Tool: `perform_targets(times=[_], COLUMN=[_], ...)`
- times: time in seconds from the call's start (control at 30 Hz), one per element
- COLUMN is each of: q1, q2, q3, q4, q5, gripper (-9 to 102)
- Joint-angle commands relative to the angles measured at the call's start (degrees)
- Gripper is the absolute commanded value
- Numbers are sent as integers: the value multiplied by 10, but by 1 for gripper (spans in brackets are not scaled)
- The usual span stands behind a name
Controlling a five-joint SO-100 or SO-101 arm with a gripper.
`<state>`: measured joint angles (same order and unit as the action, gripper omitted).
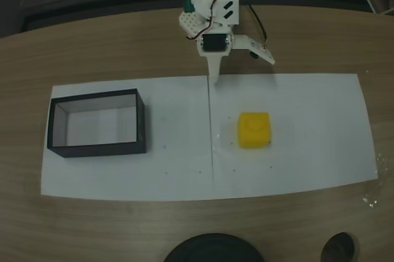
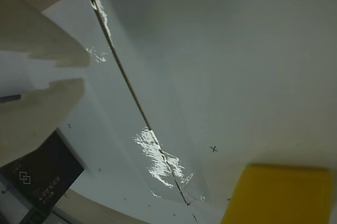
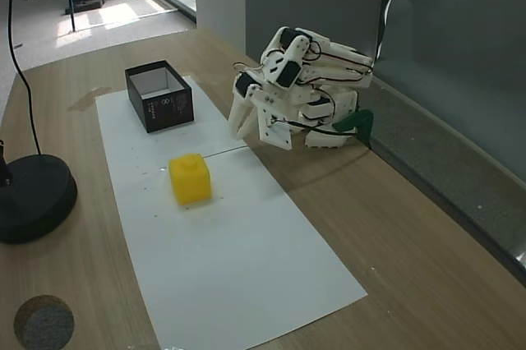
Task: Grab a yellow square and put it in the box.
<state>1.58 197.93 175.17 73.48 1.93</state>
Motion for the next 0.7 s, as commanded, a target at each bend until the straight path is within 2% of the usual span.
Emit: perform_targets(times=[0.0, 0.53, 0.67], q1=[-3, -4, -3], q2=[12, 12, 12], q3=[-33, -33, -32], q4=[4, 1, -82], q5=[2, 2, -3], gripper=[0, 0, 0])
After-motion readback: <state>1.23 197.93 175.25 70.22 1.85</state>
